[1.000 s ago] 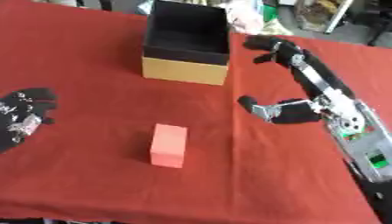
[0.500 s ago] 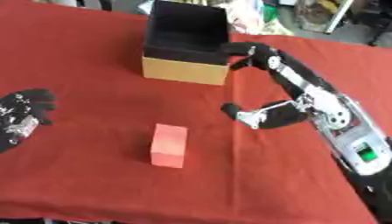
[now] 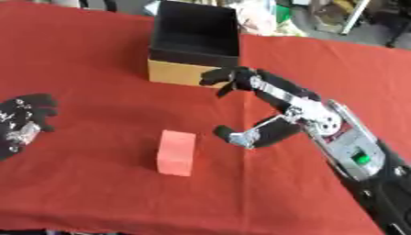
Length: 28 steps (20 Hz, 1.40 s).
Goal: Pick up objects on the table and place them in the box.
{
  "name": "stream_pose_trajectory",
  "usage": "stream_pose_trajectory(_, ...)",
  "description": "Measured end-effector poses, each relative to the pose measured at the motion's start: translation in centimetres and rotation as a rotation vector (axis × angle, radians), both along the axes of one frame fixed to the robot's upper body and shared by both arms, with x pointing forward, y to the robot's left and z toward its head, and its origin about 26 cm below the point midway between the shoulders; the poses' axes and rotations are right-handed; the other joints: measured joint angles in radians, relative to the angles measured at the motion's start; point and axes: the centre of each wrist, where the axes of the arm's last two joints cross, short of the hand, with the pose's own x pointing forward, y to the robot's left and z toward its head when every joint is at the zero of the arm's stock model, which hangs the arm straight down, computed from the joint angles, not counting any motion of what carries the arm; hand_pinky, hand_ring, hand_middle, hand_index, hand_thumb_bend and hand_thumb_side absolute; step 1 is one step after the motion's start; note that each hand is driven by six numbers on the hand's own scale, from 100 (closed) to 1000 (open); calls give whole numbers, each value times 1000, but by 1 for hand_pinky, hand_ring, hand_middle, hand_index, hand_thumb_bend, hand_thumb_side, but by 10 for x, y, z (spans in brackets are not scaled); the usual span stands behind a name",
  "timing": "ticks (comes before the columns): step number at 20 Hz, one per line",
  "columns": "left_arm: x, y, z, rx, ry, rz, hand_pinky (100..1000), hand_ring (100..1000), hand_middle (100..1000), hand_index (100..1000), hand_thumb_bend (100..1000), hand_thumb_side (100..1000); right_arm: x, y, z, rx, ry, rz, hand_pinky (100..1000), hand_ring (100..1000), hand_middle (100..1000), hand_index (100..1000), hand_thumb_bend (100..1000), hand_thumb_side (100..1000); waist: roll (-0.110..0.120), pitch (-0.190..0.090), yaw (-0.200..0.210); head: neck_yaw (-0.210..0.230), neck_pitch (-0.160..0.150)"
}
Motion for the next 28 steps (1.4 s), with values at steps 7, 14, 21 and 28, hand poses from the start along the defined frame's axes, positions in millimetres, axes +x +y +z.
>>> stream_pose_trajectory(7, 1, 0, -1, 2, 7, -3, 733, 846, 798, 874, 100, 398, 5, 7, -2, -17, 17, 26, 774, 908, 837, 945, 278, 193, 1, 0, 3, -1, 0)
stream_pose_trajectory(14, 1, -1, -1, 2, 9, -4, 734, 847, 798, 875, 100, 399, 7, 11, -4, -29, 28, 44, 774, 908, 837, 946, 278, 204, 1, 1, 3, -1, 0)
stream_pose_trajectory(21, 1, -1, -1, 3, 9, -5, 734, 848, 798, 875, 100, 402, 7, 20, -6, -62, 42, 90, 773, 908, 838, 947, 268, 213, 1, 3, 4, -1, 0)
stream_pose_trajectory(28, 1, -1, -1, 3, 8, -8, 734, 848, 798, 875, 100, 404, 8, 26, -10, -86, 58, 110, 773, 908, 838, 947, 265, 217, 1, 3, 5, -2, 0)
